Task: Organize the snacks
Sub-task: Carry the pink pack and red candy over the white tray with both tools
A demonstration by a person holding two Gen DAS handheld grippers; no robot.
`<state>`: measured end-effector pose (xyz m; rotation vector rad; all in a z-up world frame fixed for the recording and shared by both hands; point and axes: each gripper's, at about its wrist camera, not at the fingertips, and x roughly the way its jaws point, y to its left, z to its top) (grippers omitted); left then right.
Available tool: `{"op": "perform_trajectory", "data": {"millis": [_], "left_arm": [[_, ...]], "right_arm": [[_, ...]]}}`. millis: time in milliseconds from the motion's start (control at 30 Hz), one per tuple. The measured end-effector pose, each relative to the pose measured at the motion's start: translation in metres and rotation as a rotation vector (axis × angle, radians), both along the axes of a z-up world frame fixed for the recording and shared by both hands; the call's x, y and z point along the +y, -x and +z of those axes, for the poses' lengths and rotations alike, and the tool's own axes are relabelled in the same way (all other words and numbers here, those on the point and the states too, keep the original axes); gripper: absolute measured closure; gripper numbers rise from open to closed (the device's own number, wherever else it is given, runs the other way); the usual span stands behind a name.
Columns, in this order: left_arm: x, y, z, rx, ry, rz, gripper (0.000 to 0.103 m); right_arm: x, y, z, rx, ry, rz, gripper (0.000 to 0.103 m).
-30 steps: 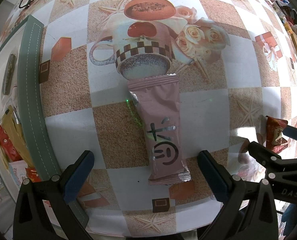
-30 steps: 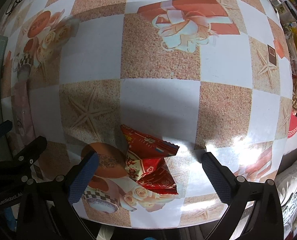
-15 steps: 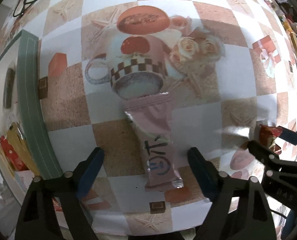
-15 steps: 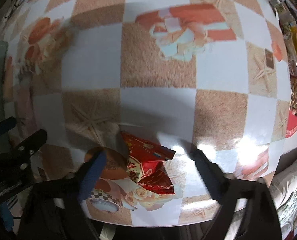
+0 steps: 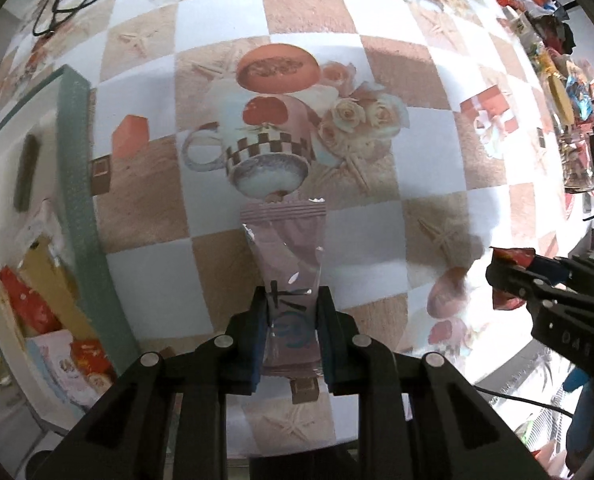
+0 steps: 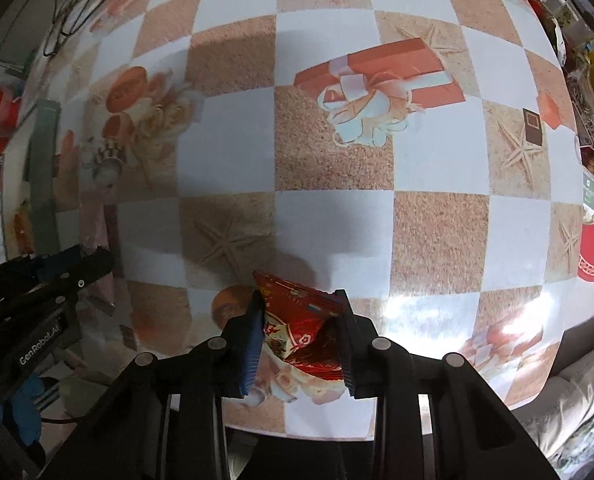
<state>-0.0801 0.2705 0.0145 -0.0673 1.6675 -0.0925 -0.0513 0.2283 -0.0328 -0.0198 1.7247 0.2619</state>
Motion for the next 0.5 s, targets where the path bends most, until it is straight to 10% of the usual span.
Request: {"op": "perform_trajectory", "data": {"millis": [500], "left_arm": [[0.036, 0.035, 0.067, -0.106, 0.031, 0.07, 0.078]], "right_arm": [[-0.002, 0.0, 0.031, -0.056, -0.047, 0.049, 0.069]]}}
